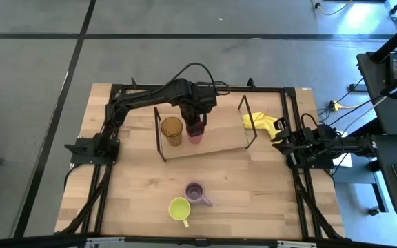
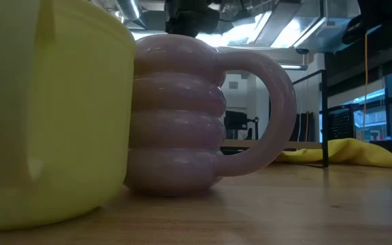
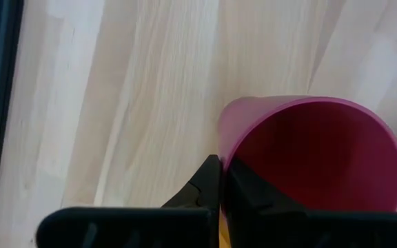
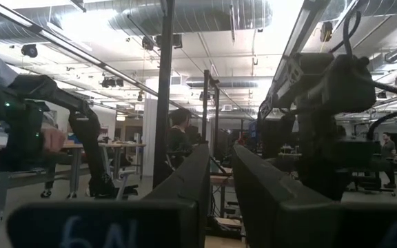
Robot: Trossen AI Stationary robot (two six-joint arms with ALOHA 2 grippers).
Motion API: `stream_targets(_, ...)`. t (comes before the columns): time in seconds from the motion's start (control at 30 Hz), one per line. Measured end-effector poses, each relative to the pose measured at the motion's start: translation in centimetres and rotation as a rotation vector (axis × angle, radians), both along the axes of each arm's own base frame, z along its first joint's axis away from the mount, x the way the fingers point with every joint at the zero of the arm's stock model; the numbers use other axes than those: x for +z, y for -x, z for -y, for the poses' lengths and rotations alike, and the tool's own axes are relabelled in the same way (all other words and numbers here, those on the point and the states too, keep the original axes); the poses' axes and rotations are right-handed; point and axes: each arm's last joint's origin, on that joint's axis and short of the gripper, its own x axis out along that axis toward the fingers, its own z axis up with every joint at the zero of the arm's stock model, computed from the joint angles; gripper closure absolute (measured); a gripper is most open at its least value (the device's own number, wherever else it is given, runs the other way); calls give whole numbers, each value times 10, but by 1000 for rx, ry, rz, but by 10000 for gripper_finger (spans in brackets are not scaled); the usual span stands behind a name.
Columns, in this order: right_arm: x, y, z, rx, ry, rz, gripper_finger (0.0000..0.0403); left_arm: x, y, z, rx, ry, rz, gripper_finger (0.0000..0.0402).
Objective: Stack small to large cups/mugs on shelf
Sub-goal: Put the pink cup on the shelf
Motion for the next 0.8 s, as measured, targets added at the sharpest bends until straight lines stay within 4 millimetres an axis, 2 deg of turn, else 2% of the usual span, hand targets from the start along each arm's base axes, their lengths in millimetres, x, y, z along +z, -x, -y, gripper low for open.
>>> stream_targets(0.1, 0, 0, 0, -1, 0, 0, 336, -5, 0, -3, 10, -13, -37, 401)
stream_targets(0.5, 0, 0, 0, 0, 0, 0, 336, -3, 5, -31, 96, -7, -8, 401)
stream_targets(0.8, 0, 0, 0, 0, 0, 0, 336, -3, 6, -33, 113, 39, 6, 401)
